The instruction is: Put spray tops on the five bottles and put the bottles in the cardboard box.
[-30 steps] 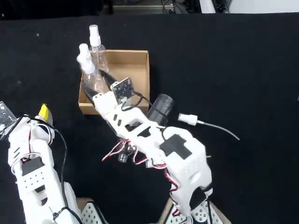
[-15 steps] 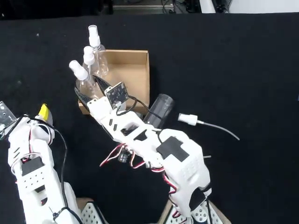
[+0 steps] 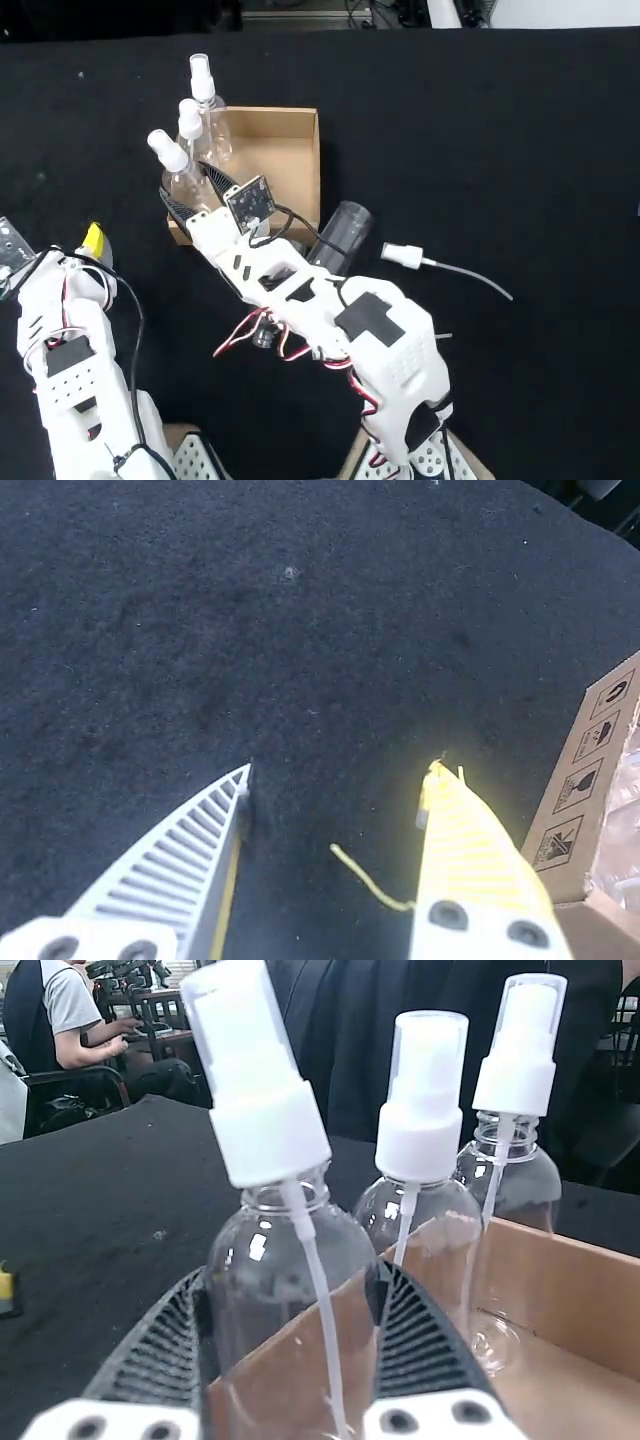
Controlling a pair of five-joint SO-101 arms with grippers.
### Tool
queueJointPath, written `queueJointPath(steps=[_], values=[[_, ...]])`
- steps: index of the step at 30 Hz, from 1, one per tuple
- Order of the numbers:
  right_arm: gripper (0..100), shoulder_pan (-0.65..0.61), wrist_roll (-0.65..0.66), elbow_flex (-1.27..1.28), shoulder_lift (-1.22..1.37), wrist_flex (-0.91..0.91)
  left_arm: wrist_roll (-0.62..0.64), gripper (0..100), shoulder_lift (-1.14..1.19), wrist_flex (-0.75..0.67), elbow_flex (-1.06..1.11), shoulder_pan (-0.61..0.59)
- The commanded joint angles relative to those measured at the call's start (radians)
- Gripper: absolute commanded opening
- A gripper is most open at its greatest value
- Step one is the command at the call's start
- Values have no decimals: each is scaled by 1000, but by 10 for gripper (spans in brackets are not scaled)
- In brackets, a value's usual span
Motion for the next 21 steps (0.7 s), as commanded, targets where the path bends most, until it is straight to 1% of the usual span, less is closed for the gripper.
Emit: queueJointPath(steps=[1,3,21], values=[[125,-20,6,-15,-8,44,6,245,-21,-17,-7,-21],[149,-20,6,-15,-8,49,6,245,-21,-18,-7,-38],[153,-21,8,-13,-8,51,8,245,-21,-21,-7,-48]])
